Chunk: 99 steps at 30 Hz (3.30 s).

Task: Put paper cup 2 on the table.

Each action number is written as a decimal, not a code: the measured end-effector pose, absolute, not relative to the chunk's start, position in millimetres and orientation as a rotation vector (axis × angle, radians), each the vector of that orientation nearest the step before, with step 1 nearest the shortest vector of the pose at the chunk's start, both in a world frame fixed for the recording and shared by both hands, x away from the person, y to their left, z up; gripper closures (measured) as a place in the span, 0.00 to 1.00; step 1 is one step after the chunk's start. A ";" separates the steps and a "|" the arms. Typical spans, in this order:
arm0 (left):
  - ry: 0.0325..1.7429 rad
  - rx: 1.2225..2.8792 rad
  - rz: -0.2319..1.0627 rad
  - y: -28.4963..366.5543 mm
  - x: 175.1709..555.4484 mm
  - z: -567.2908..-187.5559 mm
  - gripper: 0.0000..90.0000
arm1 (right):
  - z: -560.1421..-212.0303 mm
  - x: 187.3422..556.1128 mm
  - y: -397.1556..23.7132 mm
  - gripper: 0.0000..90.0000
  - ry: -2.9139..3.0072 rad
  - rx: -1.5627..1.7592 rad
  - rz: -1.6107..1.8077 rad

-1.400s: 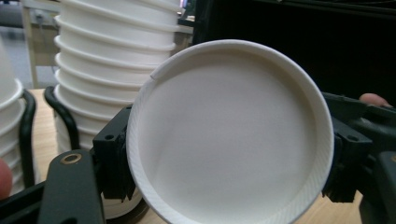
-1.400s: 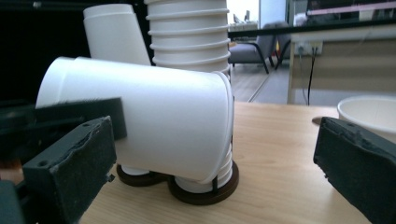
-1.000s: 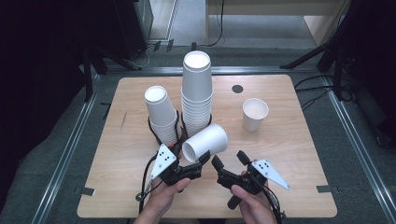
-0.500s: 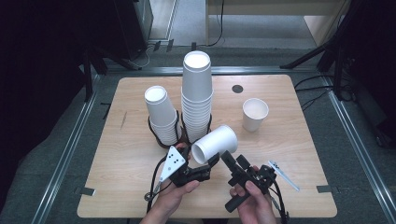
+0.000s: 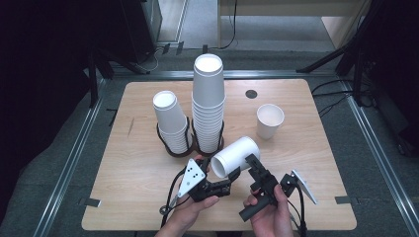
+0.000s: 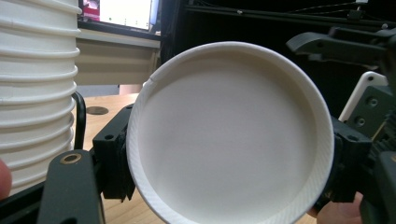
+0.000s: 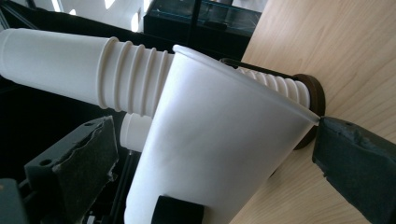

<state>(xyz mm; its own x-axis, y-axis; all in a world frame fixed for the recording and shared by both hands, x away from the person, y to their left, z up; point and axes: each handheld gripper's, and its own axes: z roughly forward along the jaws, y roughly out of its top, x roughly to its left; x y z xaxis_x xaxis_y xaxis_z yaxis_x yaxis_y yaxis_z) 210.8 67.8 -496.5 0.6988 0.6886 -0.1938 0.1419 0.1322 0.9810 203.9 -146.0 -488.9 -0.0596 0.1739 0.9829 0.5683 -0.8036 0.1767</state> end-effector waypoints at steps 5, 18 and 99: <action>0.735 1.415 0.465 66.1 209.0 -496.6 0.25 | -491.9 204.9 -143.4 0.00 -0.764 -1.932 -1.912; 0.712 1.434 0.454 59.9 204.1 -496.8 0.25 | -497.6 207.4 -139.5 0.00 -0.677 -1.910 -1.867; 0.775 1.619 0.425 65.5 205.8 -496.0 0.01 | -492.9 211.7 -162.0 0.17 -0.668 -1.944 -2.211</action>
<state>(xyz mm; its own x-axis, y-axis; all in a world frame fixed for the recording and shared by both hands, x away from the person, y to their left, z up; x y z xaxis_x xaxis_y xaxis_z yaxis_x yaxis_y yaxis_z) 205.8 65.5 -496.0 0.7084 0.6901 -0.1479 0.2466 -0.0456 0.9681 211.7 -162.0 -492.9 -0.1661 0.1943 0.9668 0.3734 -0.8950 0.2441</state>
